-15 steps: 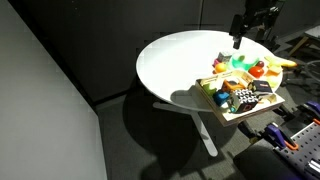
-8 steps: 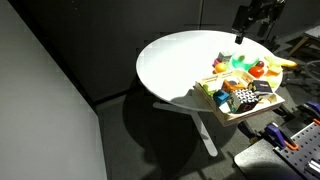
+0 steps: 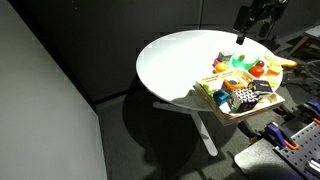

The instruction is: Pick up the blue block and put it in the wooden tray

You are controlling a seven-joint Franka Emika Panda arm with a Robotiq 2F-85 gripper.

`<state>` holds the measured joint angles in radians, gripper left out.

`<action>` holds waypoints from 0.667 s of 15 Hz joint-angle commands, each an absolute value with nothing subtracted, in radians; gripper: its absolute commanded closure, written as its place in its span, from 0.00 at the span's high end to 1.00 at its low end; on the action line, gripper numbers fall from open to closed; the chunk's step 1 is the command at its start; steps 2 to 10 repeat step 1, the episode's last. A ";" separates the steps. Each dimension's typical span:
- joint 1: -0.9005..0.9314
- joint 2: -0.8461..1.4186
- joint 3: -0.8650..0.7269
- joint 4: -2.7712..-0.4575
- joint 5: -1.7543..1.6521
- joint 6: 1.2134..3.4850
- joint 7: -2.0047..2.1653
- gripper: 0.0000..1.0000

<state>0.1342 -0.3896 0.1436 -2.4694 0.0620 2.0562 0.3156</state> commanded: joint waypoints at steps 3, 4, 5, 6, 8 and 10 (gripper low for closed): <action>0.121 -0.390 0.155 -2.468 0.067 2.054 0.311 1.00; 0.121 -0.390 0.155 -2.468 0.067 2.054 0.311 1.00; 0.121 -0.390 0.155 -2.468 0.067 2.054 0.311 1.00; 0.121 -0.390 0.155 -2.468 0.067 2.054 0.311 1.00; 0.121 -0.390 0.155 -2.468 0.067 2.054 0.311 1.00; 0.121 -0.390 0.155 -2.468 0.067 2.054 0.311 1.00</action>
